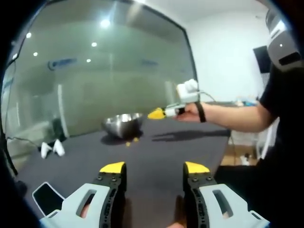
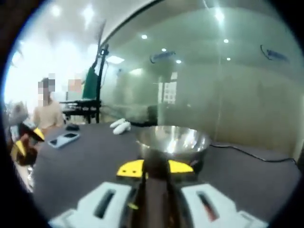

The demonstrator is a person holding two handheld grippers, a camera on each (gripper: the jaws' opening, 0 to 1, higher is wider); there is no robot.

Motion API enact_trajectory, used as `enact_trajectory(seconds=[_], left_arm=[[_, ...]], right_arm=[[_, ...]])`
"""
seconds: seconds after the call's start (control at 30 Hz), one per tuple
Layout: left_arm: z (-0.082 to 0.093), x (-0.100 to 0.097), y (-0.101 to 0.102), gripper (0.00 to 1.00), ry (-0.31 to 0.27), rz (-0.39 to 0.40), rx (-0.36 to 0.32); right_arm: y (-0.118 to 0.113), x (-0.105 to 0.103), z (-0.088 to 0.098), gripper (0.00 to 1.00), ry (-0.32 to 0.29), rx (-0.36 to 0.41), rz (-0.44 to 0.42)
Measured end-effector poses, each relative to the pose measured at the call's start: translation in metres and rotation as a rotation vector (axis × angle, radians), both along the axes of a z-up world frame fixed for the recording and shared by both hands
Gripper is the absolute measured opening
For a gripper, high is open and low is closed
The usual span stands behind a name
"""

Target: Pick up the QQ candy scattered on the table and place it into the stainless steel bowl on the table

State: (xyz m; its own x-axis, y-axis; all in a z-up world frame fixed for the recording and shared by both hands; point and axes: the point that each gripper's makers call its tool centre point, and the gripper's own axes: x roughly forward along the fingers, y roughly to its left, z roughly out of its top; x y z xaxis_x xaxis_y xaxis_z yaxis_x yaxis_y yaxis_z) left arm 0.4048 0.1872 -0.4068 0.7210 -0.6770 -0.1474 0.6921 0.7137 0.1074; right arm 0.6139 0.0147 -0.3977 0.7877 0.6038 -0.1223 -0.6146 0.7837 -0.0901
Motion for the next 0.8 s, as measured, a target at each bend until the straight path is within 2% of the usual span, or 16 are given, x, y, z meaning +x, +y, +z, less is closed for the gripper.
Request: enact_trajectory(seconds=[0.17, 0.27, 0.4, 0.57, 0.8], left_arm=[[0.003, -0.001, 0.000, 0.49, -0.010, 0.000, -0.004], [0.002, -0.002, -0.001, 0.49, -0.013, -0.007, -0.007], [-0.001, -0.002, 0.000, 0.49, -0.005, -0.008, 0.001], [0.002, -0.002, 0.004, 0.49, -0.013, -0.003, -0.005], [0.000, -0.003, 0.003, 0.49, -0.008, 0.000, 0.006]], right_arm=[[0.004, -0.018, -0.015, 0.19, 0.025, -0.008, 0.050], [0.007, -0.020, -0.025, 0.19, 0.050, -0.032, 0.058], [0.007, -0.016, -0.032, 0.19, 0.065, -0.041, 0.054], [0.012, -0.005, -0.043, 0.19, 0.093, -0.065, 0.068], [0.030, 0.011, -0.052, 0.19, 0.121, -0.100, 0.101]])
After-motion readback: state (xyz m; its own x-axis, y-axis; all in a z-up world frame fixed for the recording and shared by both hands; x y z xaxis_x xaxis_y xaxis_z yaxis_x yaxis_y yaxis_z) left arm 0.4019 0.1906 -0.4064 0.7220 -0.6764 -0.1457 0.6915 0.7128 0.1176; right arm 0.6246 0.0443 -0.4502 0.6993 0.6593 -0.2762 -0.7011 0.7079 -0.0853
